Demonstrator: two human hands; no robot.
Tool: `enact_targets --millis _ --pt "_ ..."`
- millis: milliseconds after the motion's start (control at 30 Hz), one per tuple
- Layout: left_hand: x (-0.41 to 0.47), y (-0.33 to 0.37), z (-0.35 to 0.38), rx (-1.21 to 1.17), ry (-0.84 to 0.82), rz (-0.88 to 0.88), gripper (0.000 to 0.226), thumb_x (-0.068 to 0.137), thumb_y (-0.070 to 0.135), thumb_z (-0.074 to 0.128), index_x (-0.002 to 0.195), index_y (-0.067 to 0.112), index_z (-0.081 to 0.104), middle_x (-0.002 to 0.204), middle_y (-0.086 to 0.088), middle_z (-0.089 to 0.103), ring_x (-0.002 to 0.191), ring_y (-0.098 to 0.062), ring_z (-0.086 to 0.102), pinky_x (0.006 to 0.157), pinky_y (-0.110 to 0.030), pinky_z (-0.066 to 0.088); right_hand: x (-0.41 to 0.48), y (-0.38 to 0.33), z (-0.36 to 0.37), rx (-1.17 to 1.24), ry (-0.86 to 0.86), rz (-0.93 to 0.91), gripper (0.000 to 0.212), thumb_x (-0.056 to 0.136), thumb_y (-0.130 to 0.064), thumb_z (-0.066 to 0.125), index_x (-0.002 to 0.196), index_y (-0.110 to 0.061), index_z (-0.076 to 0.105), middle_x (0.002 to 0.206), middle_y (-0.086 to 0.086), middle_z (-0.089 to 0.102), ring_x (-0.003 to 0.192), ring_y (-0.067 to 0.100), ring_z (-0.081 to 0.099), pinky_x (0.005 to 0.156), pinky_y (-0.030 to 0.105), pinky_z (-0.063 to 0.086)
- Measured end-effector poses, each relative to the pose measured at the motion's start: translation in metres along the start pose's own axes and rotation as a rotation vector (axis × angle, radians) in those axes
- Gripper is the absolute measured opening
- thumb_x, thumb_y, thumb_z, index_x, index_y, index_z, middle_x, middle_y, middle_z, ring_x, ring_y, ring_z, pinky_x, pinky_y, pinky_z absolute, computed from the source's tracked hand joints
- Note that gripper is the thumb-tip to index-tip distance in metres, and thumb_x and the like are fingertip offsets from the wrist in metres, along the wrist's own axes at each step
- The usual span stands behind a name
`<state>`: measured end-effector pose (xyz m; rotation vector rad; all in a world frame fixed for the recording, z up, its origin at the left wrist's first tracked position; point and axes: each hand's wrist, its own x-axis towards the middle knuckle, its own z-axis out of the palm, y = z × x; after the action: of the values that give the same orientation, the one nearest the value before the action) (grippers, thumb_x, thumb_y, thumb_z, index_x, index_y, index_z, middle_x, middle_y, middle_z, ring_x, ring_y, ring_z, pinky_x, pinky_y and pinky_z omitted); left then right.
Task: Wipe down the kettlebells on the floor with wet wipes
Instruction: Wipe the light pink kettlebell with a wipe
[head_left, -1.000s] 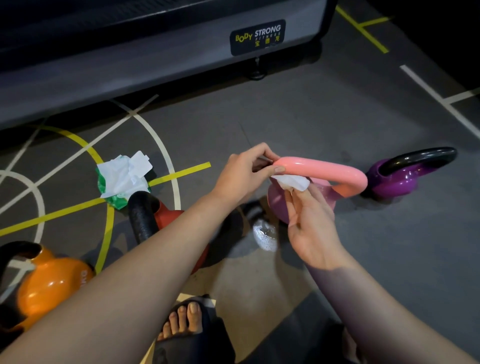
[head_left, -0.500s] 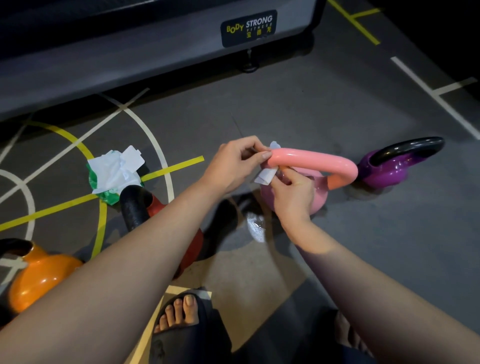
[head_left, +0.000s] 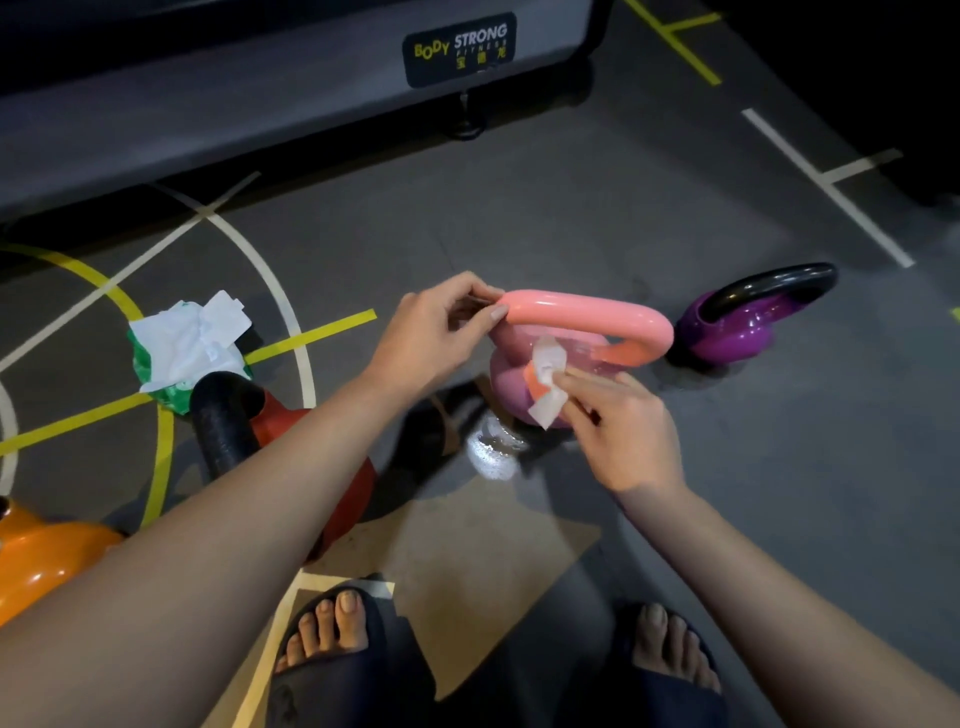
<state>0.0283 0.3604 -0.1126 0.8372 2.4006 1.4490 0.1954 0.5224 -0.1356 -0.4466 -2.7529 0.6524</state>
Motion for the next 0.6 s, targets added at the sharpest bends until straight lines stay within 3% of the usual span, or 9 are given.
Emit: enact_targets --millis 67,100,167,233,333,467,533,600 --pt "-0.002 0.003 0.003 0.001 -0.005 0.021 0.013 0.095 0.025 0.073 0.104 0.015 0.070 0.100 0.010 0.078 0.097 0.001 0.072 0.092 -0.029 0.057 -0.023 0.015 -0.019 0.223 0.209 0.114 0.024 0.089 -0.018 0.074 0.111 -0.025 0.080 0.093 -0.009 0.077 0.073 0.010 0.061 0.071 0.023 0.048" --pt "-0.002 0.005 0.004 0.010 0.000 0.027 0.014 0.095 0.026 0.073 0.102 0.015 0.069 0.099 0.009 0.077 0.096 0.001 0.072 0.091 -0.027 0.057 -0.031 0.022 -0.026 0.350 0.267 0.268 0.024 0.089 -0.016 0.076 0.110 -0.025 0.080 0.084 -0.014 0.075 0.069 0.007 0.059 0.070 0.019 0.047" --pt "-0.001 0.009 0.007 0.029 0.022 0.023 0.016 0.094 0.027 0.074 0.099 0.014 0.067 0.097 0.008 0.077 0.092 0.000 0.072 0.088 -0.024 0.057 -0.037 0.043 -0.030 0.566 0.360 0.619 0.022 0.088 -0.019 0.077 0.107 -0.027 0.081 0.073 -0.022 0.071 0.065 0.000 0.057 0.073 0.026 0.051" --pt "0.000 0.009 0.008 0.044 0.043 0.010 0.018 0.093 0.030 0.075 0.096 0.015 0.066 0.095 0.008 0.077 0.090 -0.001 0.072 0.086 -0.025 0.057 -0.036 0.056 -0.024 0.747 0.418 0.821 0.020 0.087 -0.020 0.076 0.105 -0.026 0.081 0.077 -0.021 0.073 0.070 0.004 0.057 0.078 0.037 0.052" --pt "-0.002 0.008 0.010 0.033 0.046 0.001 0.019 0.093 0.033 0.075 0.097 0.016 0.066 0.097 0.008 0.077 0.092 -0.003 0.073 0.088 -0.031 0.058 -0.025 0.061 -0.013 1.022 0.475 0.858 0.023 0.089 -0.014 0.077 0.111 -0.019 0.078 0.092 -0.009 0.076 0.079 0.006 0.060 0.079 0.031 0.051" --pt "-0.002 0.007 0.009 0.040 0.041 0.002 0.020 0.092 0.034 0.076 0.097 0.017 0.066 0.099 0.009 0.077 0.093 -0.002 0.072 0.089 -0.032 0.058 -0.002 0.051 0.004 1.227 0.306 0.795 0.050 0.082 0.002 0.080 0.128 -0.011 0.068 0.117 0.005 0.075 0.111 0.016 0.070 0.098 0.031 0.055" --pt "-0.002 0.006 0.009 0.036 0.051 0.000 0.021 0.092 0.034 0.076 0.097 0.017 0.067 0.099 0.009 0.077 0.093 -0.001 0.073 0.088 -0.031 0.058 0.013 0.046 0.011 1.240 0.280 0.786 0.054 0.076 0.004 0.083 0.127 -0.007 0.068 0.118 0.009 0.075 0.108 0.016 0.070 0.097 0.029 0.055" --pt "-0.003 0.006 0.010 0.025 0.060 -0.011 0.022 0.091 0.034 0.077 0.098 0.015 0.067 0.098 0.010 0.077 0.092 -0.001 0.073 0.088 -0.030 0.058 0.025 0.043 0.016 1.230 0.258 0.745 0.046 0.079 0.002 0.082 0.122 -0.001 0.067 0.112 0.012 0.075 0.098 0.016 0.069 0.090 0.029 0.055"
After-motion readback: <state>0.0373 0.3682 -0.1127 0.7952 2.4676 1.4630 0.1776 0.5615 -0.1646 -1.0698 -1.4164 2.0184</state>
